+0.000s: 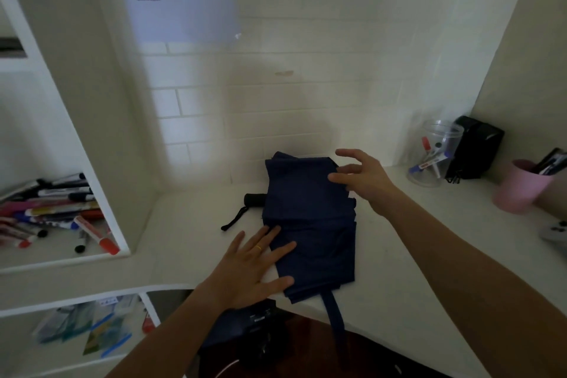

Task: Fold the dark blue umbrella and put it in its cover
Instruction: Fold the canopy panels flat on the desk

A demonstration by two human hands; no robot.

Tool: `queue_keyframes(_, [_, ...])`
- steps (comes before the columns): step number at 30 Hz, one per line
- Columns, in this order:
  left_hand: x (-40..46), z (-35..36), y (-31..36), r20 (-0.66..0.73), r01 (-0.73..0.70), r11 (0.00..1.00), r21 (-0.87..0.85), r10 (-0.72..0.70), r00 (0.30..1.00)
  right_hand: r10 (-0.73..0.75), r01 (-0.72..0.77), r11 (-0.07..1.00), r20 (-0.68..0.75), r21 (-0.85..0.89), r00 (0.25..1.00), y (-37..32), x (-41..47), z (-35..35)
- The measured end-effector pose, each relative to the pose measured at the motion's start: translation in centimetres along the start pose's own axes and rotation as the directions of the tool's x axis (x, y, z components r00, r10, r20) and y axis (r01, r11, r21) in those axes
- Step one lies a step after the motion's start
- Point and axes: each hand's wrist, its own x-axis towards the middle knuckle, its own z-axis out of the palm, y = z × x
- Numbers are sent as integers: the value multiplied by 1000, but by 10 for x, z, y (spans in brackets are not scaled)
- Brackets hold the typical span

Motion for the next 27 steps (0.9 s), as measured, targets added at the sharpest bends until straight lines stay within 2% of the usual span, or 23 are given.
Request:
queue_keyframes(3, [0,1,0,-1,1,1000,-2,-1,1000,-99,98,995,-15,-2,995,-1,-17,-7])
queue_keyframes(8, [-1,2,-1,-1,6,1000,-9,-6,1000,-265,276,944,79,-181,961,16,-62,-16])
queue_keyframes(12, [-3,0,1,-18,4,999,-36,-5,1000,-353,361,844,96,-396,931,50,-95,-10])
queue_keyframes(15, [-3,1,0,-6,8,1000,-12,-8,1000,-412,403,758,103,-514,906,83,-113,-7])
queue_keyframes(19, [-2,4,0,-60,-1,1000,-16,0,998,-486,466,633,151,-619,861,112,-127,-7])
queue_keyframes(24, [-4,9,1,-271,3,996,-88,-26,962,-545,527,480,232,-702,806,119,-134,-9])
queue_keyframes(27, [-16,8,12,-481,40,968,-249,-159,862,-550,527,469,232,-709,802,124,-132,-8])
